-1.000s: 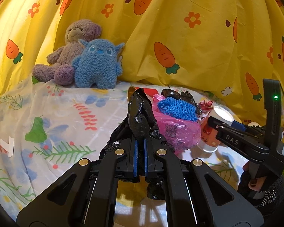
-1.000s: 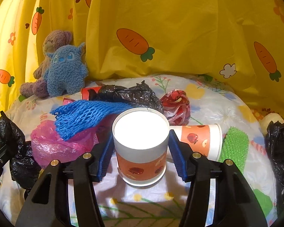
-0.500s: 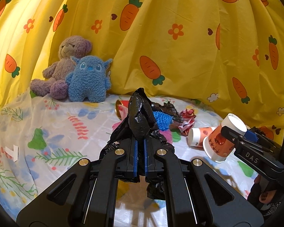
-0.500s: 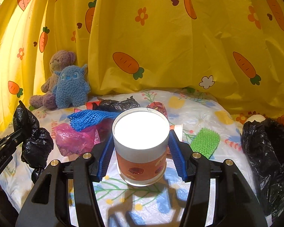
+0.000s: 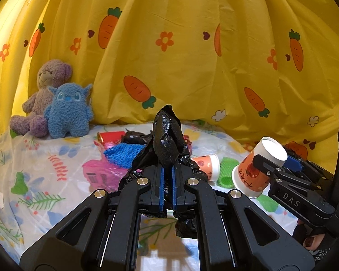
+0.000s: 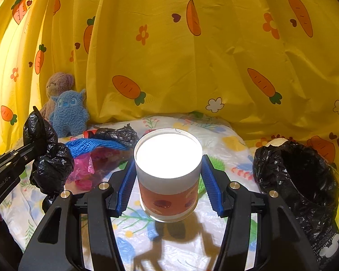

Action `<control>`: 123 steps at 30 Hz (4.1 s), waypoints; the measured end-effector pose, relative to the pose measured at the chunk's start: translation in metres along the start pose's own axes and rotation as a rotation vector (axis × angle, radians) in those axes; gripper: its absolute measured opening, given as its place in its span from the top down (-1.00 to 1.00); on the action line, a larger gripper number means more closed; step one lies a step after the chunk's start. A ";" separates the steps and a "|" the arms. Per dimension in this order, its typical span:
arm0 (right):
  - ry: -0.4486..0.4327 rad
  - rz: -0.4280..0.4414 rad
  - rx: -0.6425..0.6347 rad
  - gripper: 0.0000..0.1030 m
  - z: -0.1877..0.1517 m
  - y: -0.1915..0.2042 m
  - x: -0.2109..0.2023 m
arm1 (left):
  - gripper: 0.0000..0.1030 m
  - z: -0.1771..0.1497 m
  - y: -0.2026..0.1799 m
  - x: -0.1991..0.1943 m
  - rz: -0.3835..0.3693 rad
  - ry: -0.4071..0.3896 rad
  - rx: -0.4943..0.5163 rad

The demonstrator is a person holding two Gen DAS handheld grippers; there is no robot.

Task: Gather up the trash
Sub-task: 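Carry the black bag and white-orange cup over the black trash bag, then open the left tool to drop the black bag while the right tool drops the cup, then grasp the white-orange cup lying on its side with the right tool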

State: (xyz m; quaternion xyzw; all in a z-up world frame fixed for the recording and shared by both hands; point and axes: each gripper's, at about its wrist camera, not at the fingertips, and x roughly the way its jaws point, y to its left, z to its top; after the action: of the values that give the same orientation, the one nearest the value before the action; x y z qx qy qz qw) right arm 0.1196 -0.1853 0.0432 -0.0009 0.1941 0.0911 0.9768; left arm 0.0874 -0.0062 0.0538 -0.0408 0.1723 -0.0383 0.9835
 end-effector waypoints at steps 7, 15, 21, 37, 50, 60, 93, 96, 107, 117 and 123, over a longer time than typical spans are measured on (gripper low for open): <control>-0.013 -0.055 0.032 -0.08 -0.001 -0.032 -0.012 | 0.91 0.003 -0.041 0.017 -0.084 0.018 0.054; -0.037 -0.149 0.068 -0.08 -0.001 -0.078 -0.028 | 0.92 0.006 -0.099 0.040 -0.218 0.045 0.104; -0.049 -0.246 0.111 -0.08 -0.001 -0.122 -0.038 | 0.92 0.013 -0.153 0.056 -0.332 0.035 0.150; -0.069 -0.481 0.261 -0.08 -0.006 -0.239 -0.053 | 0.92 0.022 -0.284 0.117 -0.537 0.055 0.270; -0.021 -0.521 0.282 -0.09 -0.016 -0.268 -0.039 | 0.91 0.002 -0.323 0.150 -0.604 0.114 0.285; 0.007 -0.539 0.307 -0.09 -0.021 -0.280 -0.026 | 0.91 -0.008 -0.337 0.173 -0.618 0.165 0.276; -0.140 -0.532 0.278 -0.65 -0.014 -0.243 -0.051 | -0.89 0.004 -0.211 0.123 -0.317 0.008 0.117; -0.162 -0.475 0.267 -0.70 -0.013 -0.220 -0.056 | -0.89 0.004 -0.186 0.106 -0.247 -0.014 0.117; -0.123 -0.262 0.191 -0.70 -0.016 -0.124 -0.041 | -0.89 -0.012 -0.077 0.068 0.009 -0.027 0.079; -0.028 -0.135 0.110 -0.70 -0.023 -0.052 -0.005 | -0.89 -0.023 0.017 0.030 0.200 -0.035 -0.004; 0.042 -0.067 0.070 -0.70 -0.019 -0.016 0.033 | -0.89 -0.024 0.062 0.017 0.311 -0.043 -0.050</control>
State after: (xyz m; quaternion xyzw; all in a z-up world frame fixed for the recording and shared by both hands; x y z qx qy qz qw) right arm 0.1450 -0.1964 0.0122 0.0250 0.2173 0.0513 0.9744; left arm 0.0995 0.0519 0.0201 -0.0387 0.1565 0.1197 0.9796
